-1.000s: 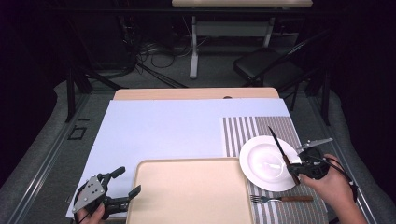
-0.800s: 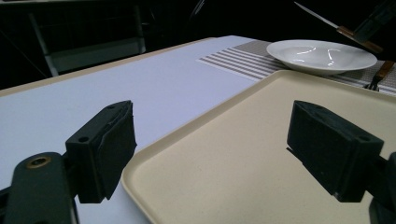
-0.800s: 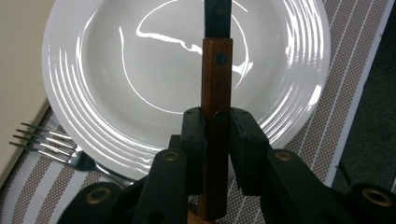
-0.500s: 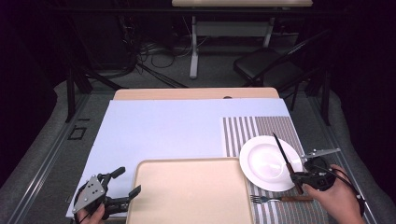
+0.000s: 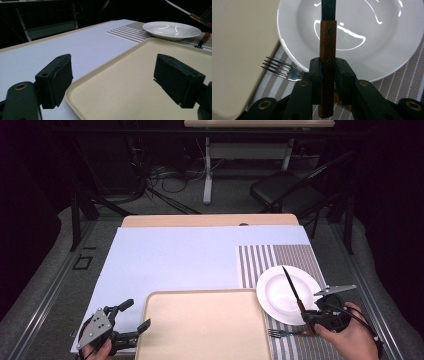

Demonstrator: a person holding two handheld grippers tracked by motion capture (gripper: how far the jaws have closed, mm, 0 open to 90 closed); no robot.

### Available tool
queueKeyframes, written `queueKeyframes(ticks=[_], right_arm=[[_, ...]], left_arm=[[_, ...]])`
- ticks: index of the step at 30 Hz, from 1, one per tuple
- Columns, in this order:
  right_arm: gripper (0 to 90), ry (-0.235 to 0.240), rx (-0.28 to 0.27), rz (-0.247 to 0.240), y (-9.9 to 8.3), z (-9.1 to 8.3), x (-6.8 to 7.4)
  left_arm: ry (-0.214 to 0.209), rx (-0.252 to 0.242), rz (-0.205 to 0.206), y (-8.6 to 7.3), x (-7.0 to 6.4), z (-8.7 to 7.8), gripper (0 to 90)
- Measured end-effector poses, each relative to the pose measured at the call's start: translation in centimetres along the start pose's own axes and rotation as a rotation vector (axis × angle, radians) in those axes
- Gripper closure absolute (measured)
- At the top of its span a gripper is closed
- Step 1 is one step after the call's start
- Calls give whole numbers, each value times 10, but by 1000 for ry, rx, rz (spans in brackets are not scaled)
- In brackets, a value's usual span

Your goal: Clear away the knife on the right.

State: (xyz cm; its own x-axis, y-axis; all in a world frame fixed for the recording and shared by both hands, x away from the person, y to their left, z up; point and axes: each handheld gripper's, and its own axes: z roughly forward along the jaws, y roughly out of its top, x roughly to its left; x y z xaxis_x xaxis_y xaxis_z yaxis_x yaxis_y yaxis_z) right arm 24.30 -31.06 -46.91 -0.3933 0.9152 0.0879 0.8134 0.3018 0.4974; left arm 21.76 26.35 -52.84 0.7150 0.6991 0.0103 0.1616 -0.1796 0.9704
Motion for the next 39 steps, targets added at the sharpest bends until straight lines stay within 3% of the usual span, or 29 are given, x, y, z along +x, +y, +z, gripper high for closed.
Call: queueKeyframes(ticks=[10, 24, 28, 39], right_arm=[[764, 33, 10, -36, 3, 5, 31], [764, 115, 31, -74, 12, 26, 76], [764, 120, 30, -84, 14, 32, 87], [764, 138, 49, -73, 17, 42, 98]], left_arm=[[0, -1, -1, 0, 0, 0, 157], [-3, -5, -2, 0, 1, -1, 157], [-1, -6, -2, 0, 1, -1, 157], [0, -6, -3, 0, 2, -2, 157]])
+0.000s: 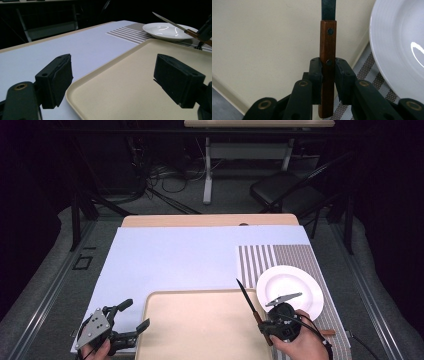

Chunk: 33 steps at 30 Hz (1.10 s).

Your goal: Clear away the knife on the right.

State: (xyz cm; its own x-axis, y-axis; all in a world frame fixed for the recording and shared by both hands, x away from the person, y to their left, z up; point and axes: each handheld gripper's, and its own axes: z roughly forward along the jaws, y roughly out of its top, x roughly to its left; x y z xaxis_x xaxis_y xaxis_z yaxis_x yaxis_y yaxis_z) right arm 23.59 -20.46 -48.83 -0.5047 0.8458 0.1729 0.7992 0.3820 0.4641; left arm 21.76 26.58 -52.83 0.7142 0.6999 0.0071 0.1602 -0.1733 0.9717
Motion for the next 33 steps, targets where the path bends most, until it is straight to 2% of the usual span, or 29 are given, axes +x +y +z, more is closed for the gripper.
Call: queueKeyframes(ticks=[4, 7, 10, 12, 13, 14, 15, 16, 17, 19, 22, 24, 25, 31, 33], right_arm=[[763, 16, 7, 23, -1, 5, 2], [763, 20, 41, 37, -2, 9, 5], [764, 21, 55, 33, -3, 14, 6], [764, 29, 40, 45, -5, 19, 6], [763, 29, 53, 54, -5, 19, 7], [763, 17, 119, 50, -4, 17, 7], [763, 29, 52, 65, -7, 23, 8], [763, 32, 40, 77, -9, 25, 9], [764, 19, 88, 70, -8, 23, 9], [763, 9, 110, 70, -8, 24, 8], [763, 16, 116, 82, -10, 27, 7], [762, 28, 99, 101, -12, 29, 7], [762, 14, 167, 93, -10, 26, 6], [759, 0, 180, 90, -12, 31, 5], [759, 9, 184, 107, -12, 32, 5]], left_arm=[[-3, 2, 5, 0, 0, 0, 157], [-4, 2, 5, 0, 0, 0, 157], [-4, 2, 5, 0, 0, 0, 157], [-4, 3, 5, 0, 0, 0, 158], [-4, 2, 5, 0, 0, 0, 157], [-4, 2, 5, 0, 0, 0, 158], [-5, 3, 5, 0, 0, 0, 157], [-5, 3, 6, 0, 0, 0, 157], [-5, 3, 6, 0, 0, 0, 158], [-5, 3, 7, 0, 0, 0, 157], [-5, 3, 6, 0, 0, 0, 158], [-6, 5, 6, 0, 0, 0, 157], [-3, 5, 6, 0, 0, 1, 157], [-5, 6, 6, 0, -1, 1, 157], [-4, 5, 6, 0, 0, 1, 157]])
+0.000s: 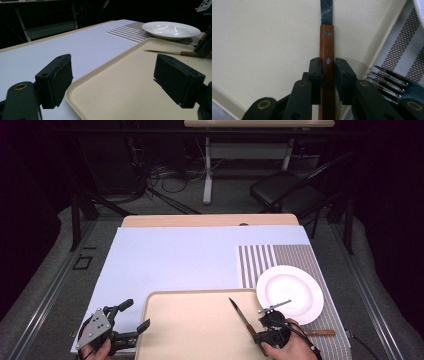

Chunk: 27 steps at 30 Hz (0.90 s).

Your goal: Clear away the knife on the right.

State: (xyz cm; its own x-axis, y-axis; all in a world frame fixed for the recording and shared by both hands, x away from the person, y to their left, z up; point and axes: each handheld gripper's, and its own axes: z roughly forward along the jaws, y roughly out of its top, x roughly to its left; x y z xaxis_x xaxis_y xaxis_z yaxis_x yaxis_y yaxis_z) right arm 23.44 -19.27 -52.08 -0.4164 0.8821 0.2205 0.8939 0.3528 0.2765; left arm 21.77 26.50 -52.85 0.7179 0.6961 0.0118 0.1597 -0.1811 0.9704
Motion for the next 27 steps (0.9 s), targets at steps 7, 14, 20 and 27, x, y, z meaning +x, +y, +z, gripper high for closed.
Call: queueKeyframes(ticks=[7, 14, 20, 27], right_arm=[[722, 0, -29, -25, 0, -1, 0], [682, 25, -141, -96, 1, -6, 3], [773, 68, -217, -116, 3, 3, 8], [900, 60, -110, -150, 10, 10, 12]], left_arm=[[-2, 0, 0, 0, 0, 0, 158], [0, 1, 1, 0, 0, 0, 157], [0, 1, 1, 0, 0, 0, 158], [-1, 2, 2, 0, 0, 0, 157]])
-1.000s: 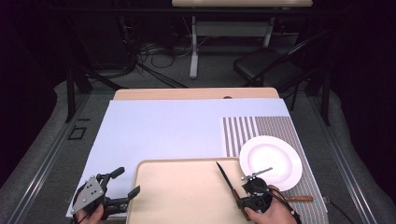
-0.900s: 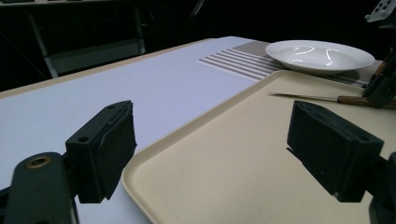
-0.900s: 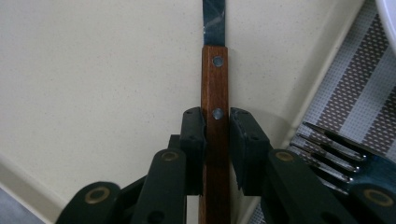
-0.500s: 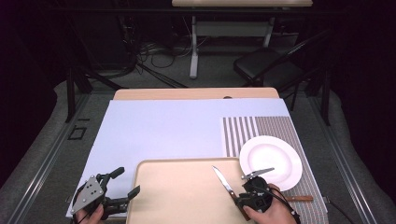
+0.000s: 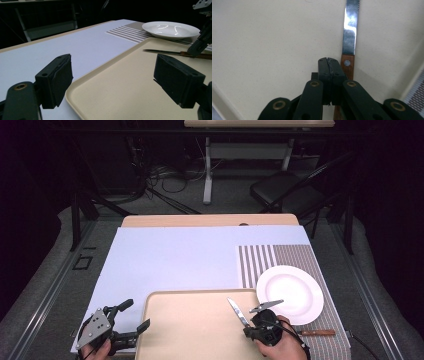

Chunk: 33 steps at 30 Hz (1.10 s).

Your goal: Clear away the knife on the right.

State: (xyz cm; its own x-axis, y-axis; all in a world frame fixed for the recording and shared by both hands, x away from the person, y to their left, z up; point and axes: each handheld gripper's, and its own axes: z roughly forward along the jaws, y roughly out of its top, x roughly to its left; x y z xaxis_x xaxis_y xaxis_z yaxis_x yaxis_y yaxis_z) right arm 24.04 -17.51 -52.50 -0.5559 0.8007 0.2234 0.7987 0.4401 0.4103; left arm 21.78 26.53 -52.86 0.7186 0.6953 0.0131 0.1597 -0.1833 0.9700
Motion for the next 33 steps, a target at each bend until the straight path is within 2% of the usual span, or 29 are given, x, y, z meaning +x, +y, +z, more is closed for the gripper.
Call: queueKeyframes(ticks=[1, 2, 3, 5, 7, 10, 11, 12, 13, 17, 18, 19, 20, 23, 25, 26, 27, 32, 33], right_arm=[[900, 13, -94, 19, -2, 9, 1], [900, 14, -96, 19, -1, 12, 2], [900, 2, -50, 7, 0, 11, 2], [900, -6, -75, 3, 0, 15, 2], [900, -4, -89, 20, 0, 16, 1], [900, -10, -86, 25, 0, 15, -2], [900, 0, -118, 39, -1, 17, -3], [900, -8, -101, 38, -1, 15, -4], [900, -1, -149, 54, -1, 18, -5], [900, 0, -145, 68, -1, 17, -8], [900, -13, -111, 61, -1, 14, -9], [900, -10, -145, 71, -1, 16, -9], [900, -13, -144, 70, -1, 16, -10], [900, -29, -98, 70, -1, 12, -12], [900, -26, -153, 85, -2, 14, -14], [900, -31, -134, 88, -2, 12, -15], [900, -41, -92, 82, -2, 8, -17], [900, -40, -65, 97, -4, 4, -22], [900, -33, -131, 108, -6, 9, -22]], left_arm=[[-1, 0, 0, 0, 0, 0, 157], [-1, -1, -2, 0, 0, 0, 157], [0, 0, -2, 0, 0, 0, 157], [-1, 0, -1, 0, 0, 0, 157], [-1, 1, -1, 0, 0, 0, 158], [-1, 1, -3, 0, 0, 1, 157], [-1, 1, -3, 0, 0, 1, 157], [-2, 1, -2, 0, 0, 1, 157], [-3, 2, -2, 0, 0, 1, 157], [-5, 2, -3, 0, 0, 1, 157], [-5, 2, -4, -1, 0, 1, 157], [-4, 2, -4, -1, 0, 1, 157], [-4, 1, -4, -1, 0, 1, 157], [-3, 1, -6, -1, 0, 1, 157], [-4, 2, -7, -1, 0, 1, 157], [-3, 2, -7, -1, 0, 1, 157], [-3, 3, -8, -1, 0, 1, 157], [0, 3, -8, -1, 1, 2, 158], [0, 3, -8, -1, 1, 2, 157]])
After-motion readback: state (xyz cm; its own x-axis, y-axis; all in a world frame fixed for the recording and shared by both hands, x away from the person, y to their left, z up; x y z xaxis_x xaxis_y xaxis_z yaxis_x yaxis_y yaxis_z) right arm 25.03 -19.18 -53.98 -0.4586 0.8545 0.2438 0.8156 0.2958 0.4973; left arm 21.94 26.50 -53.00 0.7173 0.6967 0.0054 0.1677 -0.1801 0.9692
